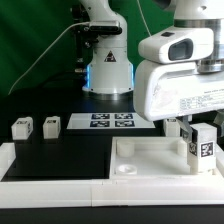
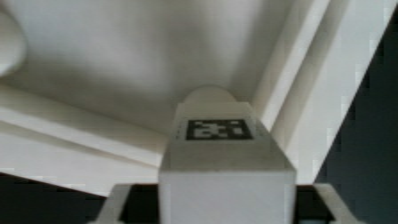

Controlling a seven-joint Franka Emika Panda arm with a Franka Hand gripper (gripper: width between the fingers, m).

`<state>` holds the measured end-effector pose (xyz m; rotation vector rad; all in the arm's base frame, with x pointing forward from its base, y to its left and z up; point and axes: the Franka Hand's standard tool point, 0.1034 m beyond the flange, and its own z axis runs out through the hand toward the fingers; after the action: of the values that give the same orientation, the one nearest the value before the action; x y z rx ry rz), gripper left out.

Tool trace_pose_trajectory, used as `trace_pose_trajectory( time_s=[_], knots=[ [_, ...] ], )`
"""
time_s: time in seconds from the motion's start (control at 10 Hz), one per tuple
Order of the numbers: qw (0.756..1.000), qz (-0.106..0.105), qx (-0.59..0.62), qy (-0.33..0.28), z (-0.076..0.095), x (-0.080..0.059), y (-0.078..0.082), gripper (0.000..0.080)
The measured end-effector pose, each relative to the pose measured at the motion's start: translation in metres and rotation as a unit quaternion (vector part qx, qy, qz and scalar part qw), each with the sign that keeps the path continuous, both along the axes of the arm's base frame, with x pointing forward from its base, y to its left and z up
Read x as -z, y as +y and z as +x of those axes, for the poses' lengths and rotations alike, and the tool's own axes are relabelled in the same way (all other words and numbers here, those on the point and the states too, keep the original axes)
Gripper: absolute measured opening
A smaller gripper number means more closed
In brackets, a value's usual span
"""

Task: Assemble one leg

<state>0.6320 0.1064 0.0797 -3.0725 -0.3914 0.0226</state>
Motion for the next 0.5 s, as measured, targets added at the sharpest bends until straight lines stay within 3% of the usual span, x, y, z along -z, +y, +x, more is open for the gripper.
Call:
trace_pose_trajectory(
  time_s=[0.3, 0.5],
  knots=[
    [0.989, -0.003, 0.151, 0.006, -0.0002, 0.0, 0.0008, 0.0291],
    [0.967, -0.004, 0.254, 0.012, -0.0016, 0.0007, 0.0053, 0.0293]
  ],
)
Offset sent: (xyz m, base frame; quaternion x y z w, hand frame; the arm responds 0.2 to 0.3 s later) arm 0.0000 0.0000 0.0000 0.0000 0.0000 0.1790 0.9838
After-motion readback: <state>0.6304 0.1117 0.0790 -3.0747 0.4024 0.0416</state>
